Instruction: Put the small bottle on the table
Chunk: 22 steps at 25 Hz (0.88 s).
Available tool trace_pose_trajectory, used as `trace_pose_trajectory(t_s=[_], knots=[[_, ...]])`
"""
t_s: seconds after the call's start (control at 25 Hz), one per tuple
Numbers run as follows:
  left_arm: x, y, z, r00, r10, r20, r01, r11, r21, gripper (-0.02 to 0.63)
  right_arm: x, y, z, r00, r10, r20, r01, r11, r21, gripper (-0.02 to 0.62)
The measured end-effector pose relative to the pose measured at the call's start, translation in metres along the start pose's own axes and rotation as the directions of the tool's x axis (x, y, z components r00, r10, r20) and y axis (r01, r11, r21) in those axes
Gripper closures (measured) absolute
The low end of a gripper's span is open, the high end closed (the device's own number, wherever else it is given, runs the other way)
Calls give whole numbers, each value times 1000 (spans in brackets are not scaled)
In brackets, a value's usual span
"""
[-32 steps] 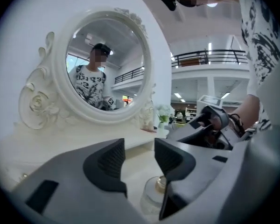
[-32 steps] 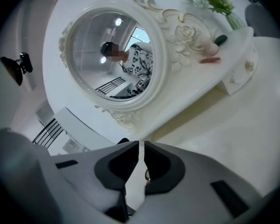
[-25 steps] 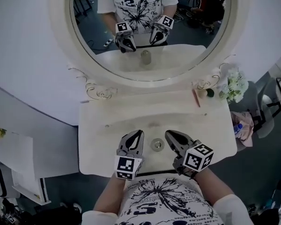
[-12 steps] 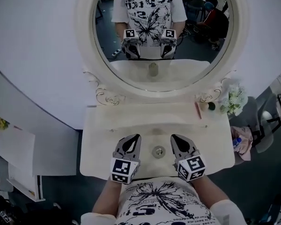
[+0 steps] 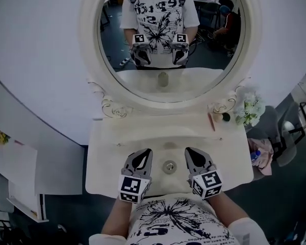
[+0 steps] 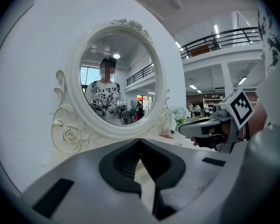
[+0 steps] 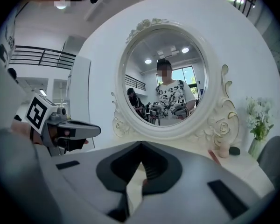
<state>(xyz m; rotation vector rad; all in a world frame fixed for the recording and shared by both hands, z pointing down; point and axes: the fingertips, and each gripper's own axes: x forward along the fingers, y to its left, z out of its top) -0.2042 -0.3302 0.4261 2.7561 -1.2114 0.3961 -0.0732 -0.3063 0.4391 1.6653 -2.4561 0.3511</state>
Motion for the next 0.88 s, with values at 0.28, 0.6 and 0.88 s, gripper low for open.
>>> trace_pose_trajectory(t_s=[0.28, 0.6, 0.88], knots=[[-4, -15, 9, 998, -48, 35, 47, 999, 16, 586, -6, 6, 4, 1000, 23, 15, -22, 999, -30, 578], [-6, -27, 16, 993, -90, 75, 89, 996, 21, 586, -10, 12, 10, 999, 38, 38, -37, 999, -24, 578], [-2, -23, 16, 994, -84, 69, 81, 996, 44, 586, -6, 11, 16, 998, 42, 52, -42, 999, -2, 578]])
